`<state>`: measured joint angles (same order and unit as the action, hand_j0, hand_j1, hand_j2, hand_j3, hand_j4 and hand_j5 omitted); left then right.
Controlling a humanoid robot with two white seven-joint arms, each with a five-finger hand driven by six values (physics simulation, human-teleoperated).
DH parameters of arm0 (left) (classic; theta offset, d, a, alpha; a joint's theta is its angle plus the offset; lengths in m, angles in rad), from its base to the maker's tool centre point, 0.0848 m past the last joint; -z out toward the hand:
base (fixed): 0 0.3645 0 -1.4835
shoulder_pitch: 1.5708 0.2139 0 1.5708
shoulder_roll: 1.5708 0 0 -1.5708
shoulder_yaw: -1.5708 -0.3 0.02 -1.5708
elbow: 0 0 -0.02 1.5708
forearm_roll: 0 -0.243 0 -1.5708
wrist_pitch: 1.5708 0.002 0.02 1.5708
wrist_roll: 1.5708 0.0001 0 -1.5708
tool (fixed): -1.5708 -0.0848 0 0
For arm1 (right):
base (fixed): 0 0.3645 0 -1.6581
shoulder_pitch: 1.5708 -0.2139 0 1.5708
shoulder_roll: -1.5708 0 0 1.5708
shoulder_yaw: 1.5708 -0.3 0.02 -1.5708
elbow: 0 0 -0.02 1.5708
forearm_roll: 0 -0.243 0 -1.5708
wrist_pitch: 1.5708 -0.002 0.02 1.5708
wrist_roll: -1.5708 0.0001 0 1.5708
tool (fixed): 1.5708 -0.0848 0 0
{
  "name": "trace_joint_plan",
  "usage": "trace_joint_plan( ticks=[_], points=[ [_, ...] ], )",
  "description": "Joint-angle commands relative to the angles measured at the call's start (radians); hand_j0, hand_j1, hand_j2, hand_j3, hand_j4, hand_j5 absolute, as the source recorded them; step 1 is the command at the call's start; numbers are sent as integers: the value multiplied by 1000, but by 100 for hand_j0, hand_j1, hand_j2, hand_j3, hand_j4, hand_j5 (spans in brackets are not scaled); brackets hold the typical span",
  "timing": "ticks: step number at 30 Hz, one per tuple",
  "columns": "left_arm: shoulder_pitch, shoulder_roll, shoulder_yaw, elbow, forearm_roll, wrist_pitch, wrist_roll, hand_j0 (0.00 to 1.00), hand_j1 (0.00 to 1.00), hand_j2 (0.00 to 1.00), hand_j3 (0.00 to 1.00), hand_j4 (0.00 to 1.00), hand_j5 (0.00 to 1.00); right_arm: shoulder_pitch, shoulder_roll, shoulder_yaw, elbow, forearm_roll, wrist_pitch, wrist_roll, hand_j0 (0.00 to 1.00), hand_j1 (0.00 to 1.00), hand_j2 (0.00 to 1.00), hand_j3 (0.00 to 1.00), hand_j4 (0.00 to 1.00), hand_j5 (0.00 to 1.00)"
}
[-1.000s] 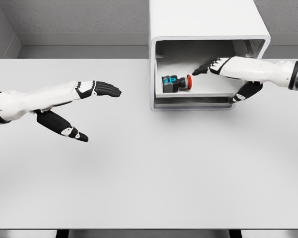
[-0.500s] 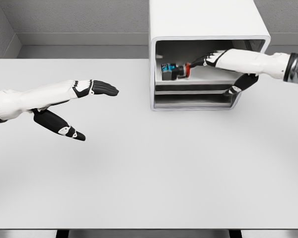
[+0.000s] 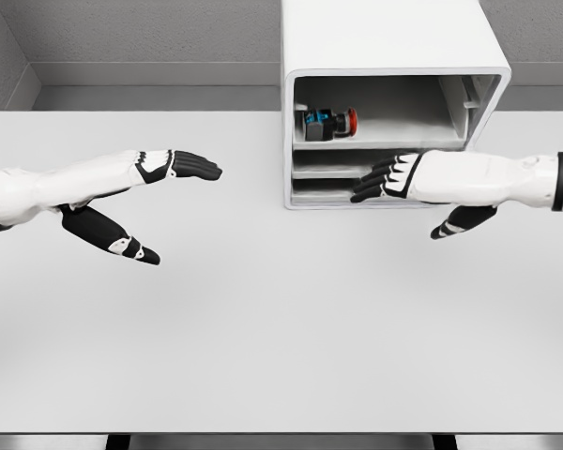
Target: Slide open multi-storey tabletop storage cabinets and put open load switch and slide close multi-storey tabletop storage cabinets
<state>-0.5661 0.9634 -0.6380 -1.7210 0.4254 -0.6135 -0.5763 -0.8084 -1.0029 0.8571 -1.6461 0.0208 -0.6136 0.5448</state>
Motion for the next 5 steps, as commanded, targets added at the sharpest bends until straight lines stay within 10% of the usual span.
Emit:
trace_joint_plan(
  ticks=[1, 5],
  points=[
    [0, 2, 0, 4, 7, 3, 0, 100, 100, 100, 100, 100, 100, 0, -5, 10, -12, -4, 3, 21, 100, 100, 100, 100, 100, 100],
    [0, 0, -3, 4, 1, 3, -2, 100, 100, 100, 100, 100, 100, 12, -45, 13, -9, -4, 3, 23, 100, 100, 100, 100, 100, 100]
  ],
)
